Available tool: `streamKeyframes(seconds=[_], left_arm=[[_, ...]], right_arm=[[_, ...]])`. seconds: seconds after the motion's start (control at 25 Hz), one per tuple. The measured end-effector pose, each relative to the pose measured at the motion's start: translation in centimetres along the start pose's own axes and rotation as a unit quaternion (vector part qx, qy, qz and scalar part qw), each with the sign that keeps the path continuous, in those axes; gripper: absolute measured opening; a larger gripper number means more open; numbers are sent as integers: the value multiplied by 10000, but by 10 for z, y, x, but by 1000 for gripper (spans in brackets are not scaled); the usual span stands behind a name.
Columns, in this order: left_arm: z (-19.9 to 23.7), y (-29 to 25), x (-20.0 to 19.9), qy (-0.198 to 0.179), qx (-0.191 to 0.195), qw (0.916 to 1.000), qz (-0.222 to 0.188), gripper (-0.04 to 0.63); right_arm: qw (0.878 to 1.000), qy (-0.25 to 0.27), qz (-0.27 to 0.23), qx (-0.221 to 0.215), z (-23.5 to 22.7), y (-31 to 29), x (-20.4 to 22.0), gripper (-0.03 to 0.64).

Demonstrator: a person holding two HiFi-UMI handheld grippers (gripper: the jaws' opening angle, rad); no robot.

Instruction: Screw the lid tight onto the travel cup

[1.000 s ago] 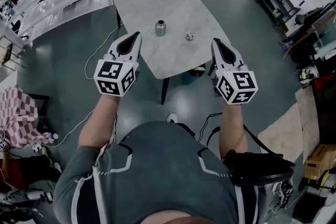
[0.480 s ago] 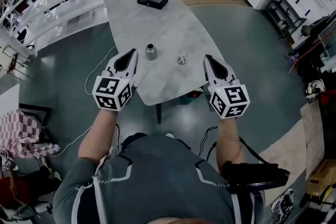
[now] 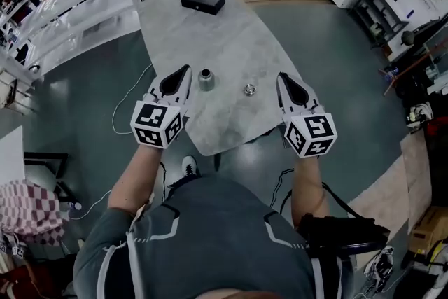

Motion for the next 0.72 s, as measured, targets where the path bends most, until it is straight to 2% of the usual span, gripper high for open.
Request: streamKeyframes(seconds=[0.32, 0.52, 0.72], left_arm=[[101, -30, 9, 99, 418, 9991, 28, 8], [132, -42, 18, 88, 722, 9973, -37, 16], [142, -63, 30, 170, 1097, 9938, 83, 113]], right_arm=[[9985, 9, 46, 541, 28, -81, 0, 31], [9976, 41, 112, 688, 39, -107, 8, 32], [9955, -20, 215, 924, 28, -117, 15, 64]])
Point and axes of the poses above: the fingertips, and each gripper's own axes: y backward along the fingers, z to its left, x out of its underside, the point moved 5 cm from there along y, backward along the fingers, and after that the axes turned 8 degrees about -z, right-handed, at the moved point
